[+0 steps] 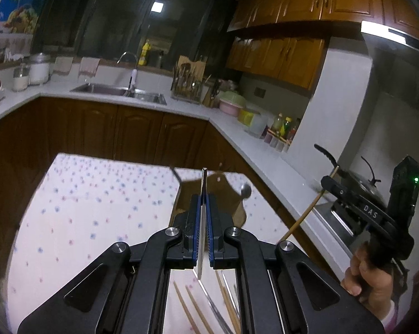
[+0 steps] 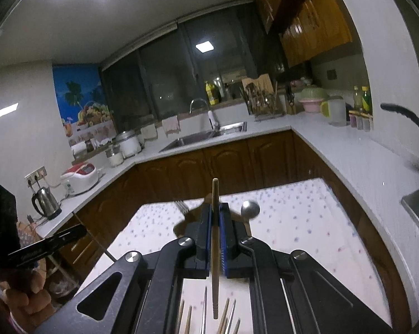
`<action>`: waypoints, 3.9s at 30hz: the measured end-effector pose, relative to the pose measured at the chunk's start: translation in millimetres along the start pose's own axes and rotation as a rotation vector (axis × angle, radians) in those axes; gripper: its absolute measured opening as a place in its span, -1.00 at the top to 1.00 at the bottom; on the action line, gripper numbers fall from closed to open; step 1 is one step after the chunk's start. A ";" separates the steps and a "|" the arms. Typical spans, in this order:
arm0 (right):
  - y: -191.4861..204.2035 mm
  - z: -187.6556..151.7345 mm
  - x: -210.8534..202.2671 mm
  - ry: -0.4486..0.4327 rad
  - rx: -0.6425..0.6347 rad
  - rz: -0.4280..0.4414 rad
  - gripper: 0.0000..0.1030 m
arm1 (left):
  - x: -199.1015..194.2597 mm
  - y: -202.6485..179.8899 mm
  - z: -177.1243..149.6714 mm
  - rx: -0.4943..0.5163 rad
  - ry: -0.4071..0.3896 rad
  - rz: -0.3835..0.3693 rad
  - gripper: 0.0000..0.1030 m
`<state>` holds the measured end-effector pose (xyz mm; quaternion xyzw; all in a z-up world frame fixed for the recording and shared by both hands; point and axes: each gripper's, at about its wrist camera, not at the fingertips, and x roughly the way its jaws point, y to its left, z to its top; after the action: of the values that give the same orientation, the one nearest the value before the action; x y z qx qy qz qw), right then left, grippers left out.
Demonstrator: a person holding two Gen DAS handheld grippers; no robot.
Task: Organize utensils
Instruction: 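Lift both chopsticks and lower them upright into the wooden holder, then open both tools to release the chopsticks into the holder, then grasp a wooden chopstick with the left tool while the right tool grasps another chopstick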
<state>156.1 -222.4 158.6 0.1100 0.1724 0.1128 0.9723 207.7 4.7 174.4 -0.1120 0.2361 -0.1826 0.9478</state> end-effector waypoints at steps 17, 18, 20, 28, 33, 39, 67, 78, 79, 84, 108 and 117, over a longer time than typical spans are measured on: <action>-10.5 65.5 69.7 -0.124 0.003 -0.037 0.90 | 72.4 9.3 74.9 -0.002 -0.113 0.009 0.93; -11.7 63.5 75.9 -0.121 0.003 -0.041 0.90 | 82.4 12.6 73.2 -0.012 -0.107 0.009 0.93; -13.8 59.0 86.8 -0.113 0.009 -0.041 0.90 | 98.9 19.2 67.7 -0.030 -0.090 0.012 0.93; -25.3 21.7 129.0 -0.053 0.010 -0.064 0.90 | 143.4 37.5 36.7 -0.090 -0.020 0.029 0.94; -26.9 3.5 141.0 -0.005 0.011 -0.074 0.90 | 160.2 44.4 21.4 -0.095 0.023 0.052 0.94; -31.0 -1.4 141.7 0.006 0.019 -0.083 0.89 | 172.1 49.7 12.8 -0.103 0.060 0.068 0.93; -43.1 3.7 61.6 -0.115 0.151 -0.021 -0.91 | 110.0 47.5 -17.4 -0.130 0.080 0.117 -0.50; -33.4 -63.2 13.3 0.007 0.162 -0.019 -0.93 | 47.3 39.4 -79.6 -0.141 0.121 0.158 -0.52; -32.6 -68.7 9.7 0.019 0.164 -0.019 -0.93 | 43.7 39.9 -85.1 -0.143 0.129 0.161 -0.52; -31.6 -97.8 -6.2 0.074 0.174 -0.040 -0.93 | 32.6 42.4 -107.3 -0.155 0.167 0.177 -0.52; -30.8 -173.7 -20.2 0.230 0.160 -0.096 -0.92 | 35.3 38.3 -180.5 -0.135 0.321 0.224 -0.52; -28.0 -179.5 -5.5 0.286 0.119 -0.113 -0.43 | 48.8 36.3 -183.6 -0.127 0.361 0.238 -0.52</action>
<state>91.5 -219.0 -11.3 0.1404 0.3213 0.0619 0.9345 168.9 -5.0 -14.8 -0.1084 0.4245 -0.0712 0.8961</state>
